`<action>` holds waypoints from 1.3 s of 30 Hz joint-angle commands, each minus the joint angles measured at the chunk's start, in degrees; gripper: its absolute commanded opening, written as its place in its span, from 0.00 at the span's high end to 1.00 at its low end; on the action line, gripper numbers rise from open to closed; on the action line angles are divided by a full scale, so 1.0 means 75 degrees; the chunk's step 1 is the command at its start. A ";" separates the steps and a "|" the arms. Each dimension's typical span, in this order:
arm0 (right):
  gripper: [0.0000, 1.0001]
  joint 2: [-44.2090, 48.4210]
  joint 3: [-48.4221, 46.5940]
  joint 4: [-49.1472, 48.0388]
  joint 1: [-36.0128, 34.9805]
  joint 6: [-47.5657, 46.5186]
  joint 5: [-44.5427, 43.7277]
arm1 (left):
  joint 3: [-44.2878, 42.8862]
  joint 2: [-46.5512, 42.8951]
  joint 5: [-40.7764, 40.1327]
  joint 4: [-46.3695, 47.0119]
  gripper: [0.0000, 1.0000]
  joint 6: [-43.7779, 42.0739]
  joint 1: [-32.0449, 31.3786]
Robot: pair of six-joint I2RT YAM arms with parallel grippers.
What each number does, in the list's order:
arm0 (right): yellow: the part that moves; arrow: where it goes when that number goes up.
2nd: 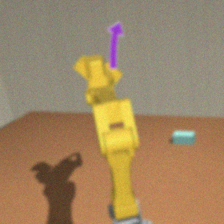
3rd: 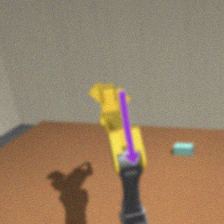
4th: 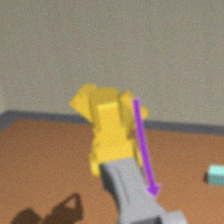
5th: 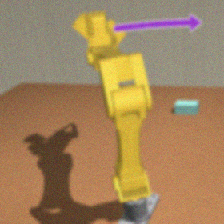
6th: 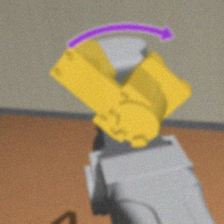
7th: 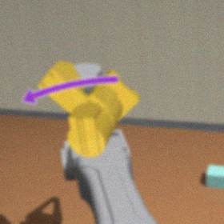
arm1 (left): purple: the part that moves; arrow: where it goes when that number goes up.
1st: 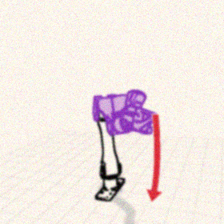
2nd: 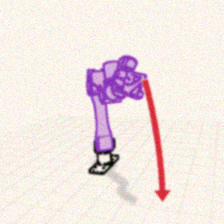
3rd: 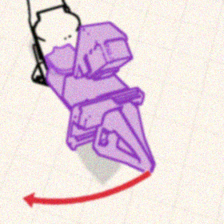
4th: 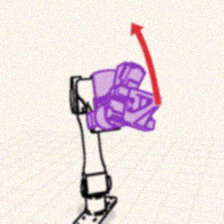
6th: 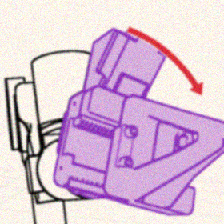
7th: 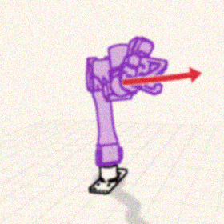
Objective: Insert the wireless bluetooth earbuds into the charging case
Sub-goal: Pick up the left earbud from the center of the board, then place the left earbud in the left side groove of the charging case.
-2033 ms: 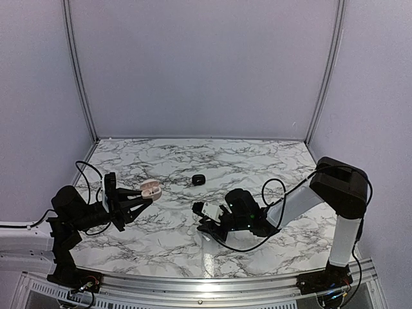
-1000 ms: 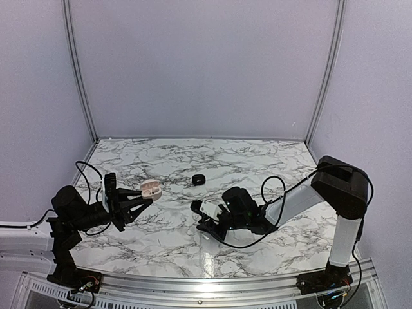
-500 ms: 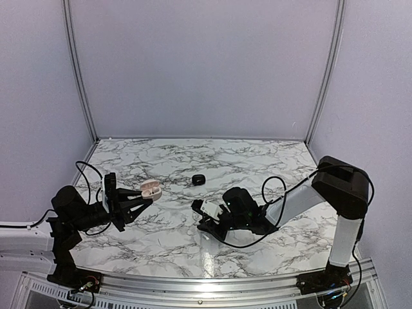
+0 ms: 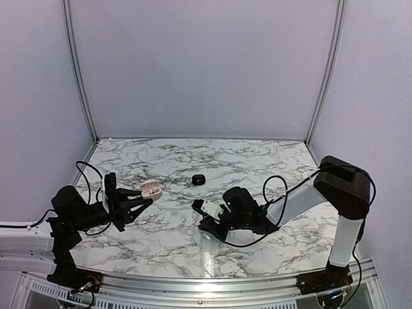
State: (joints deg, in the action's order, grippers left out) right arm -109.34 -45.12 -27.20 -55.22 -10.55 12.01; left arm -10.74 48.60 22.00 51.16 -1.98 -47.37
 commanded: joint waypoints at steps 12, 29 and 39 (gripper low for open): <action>0.89 0.1533 -0.0335 0.2257 0.0017 -0.0102 -0.0384 | 0.0015 0.0166 0.0062 0.0200 1.00 -0.0127 -0.0031; 0.90 0.3817 -0.2042 0.6162 -0.1146 0.0144 -0.1323 | -0.0196 0.0547 0.0326 -0.1046 1.00 -0.1370 -0.0363; 0.90 0.3715 -0.3575 0.7797 -0.2470 -0.0205 -0.2687 | -0.0532 0.0814 -0.0356 -0.1855 1.00 -0.1983 -0.0946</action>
State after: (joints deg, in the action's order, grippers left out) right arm -80.34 -67.11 23.77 -70.26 -10.68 -1.83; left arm -12.36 54.04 21.93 40.16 -14.00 -53.04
